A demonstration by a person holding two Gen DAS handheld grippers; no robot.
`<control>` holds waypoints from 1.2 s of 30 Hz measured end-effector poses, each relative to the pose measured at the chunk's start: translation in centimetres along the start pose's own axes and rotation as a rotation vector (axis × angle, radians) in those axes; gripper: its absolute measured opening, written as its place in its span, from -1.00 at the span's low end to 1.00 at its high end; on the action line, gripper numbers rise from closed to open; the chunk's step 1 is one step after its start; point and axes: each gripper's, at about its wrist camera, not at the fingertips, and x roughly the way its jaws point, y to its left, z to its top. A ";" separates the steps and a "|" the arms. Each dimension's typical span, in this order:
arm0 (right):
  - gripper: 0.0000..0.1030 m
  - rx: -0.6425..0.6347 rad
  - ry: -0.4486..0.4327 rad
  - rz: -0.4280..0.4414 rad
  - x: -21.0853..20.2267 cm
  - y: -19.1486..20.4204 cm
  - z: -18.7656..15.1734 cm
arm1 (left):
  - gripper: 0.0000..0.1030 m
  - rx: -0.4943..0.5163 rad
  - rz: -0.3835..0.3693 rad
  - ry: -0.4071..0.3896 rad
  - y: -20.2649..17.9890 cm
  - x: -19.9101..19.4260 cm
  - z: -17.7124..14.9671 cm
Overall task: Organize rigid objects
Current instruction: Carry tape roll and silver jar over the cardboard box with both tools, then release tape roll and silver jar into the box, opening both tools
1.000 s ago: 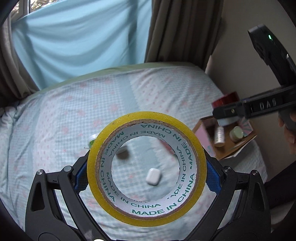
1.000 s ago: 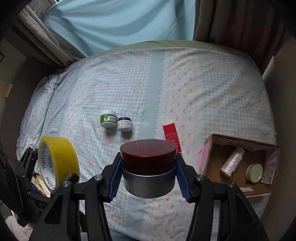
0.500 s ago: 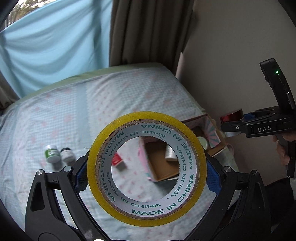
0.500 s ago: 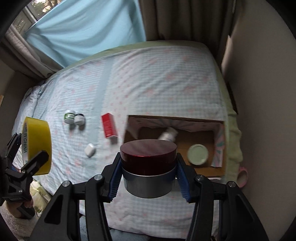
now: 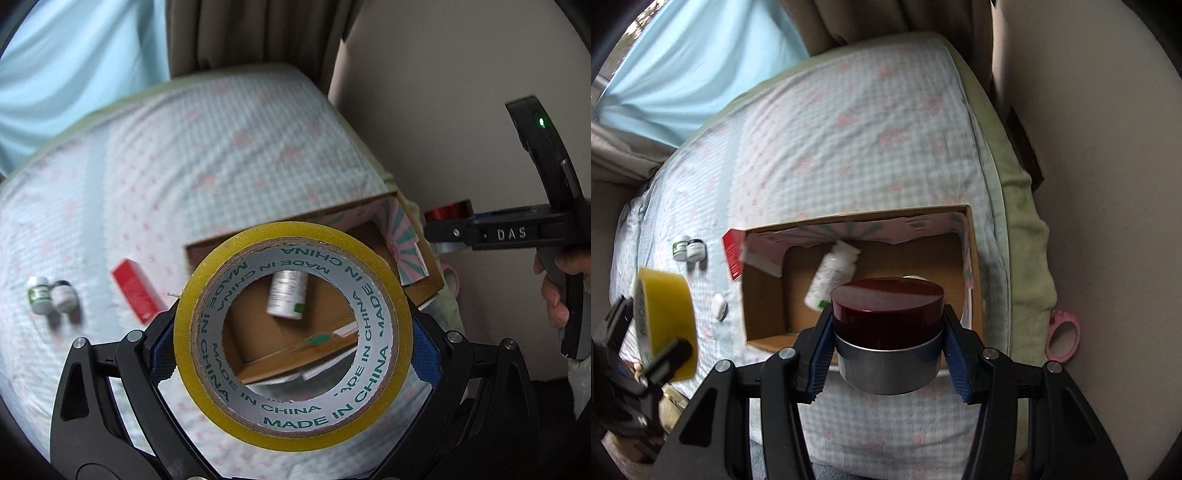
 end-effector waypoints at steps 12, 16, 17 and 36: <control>-0.04 -0.094 -0.004 0.072 7.9 -1.9 3.7 | 0.88 -0.063 -0.067 0.275 -2.5 13.5 1.0; -0.04 -0.136 0.014 0.083 10.8 -1.7 3.4 | 0.88 -0.055 -0.080 0.362 -3.2 16.4 -0.1; -0.04 -0.149 0.014 0.077 11.4 -1.6 3.3 | 0.88 -0.053 -0.078 0.374 -3.3 16.8 -0.3; 1.00 -0.253 -0.133 0.050 9.9 -0.5 3.5 | 0.99 -0.002 -0.032 0.363 -3.3 16.1 0.3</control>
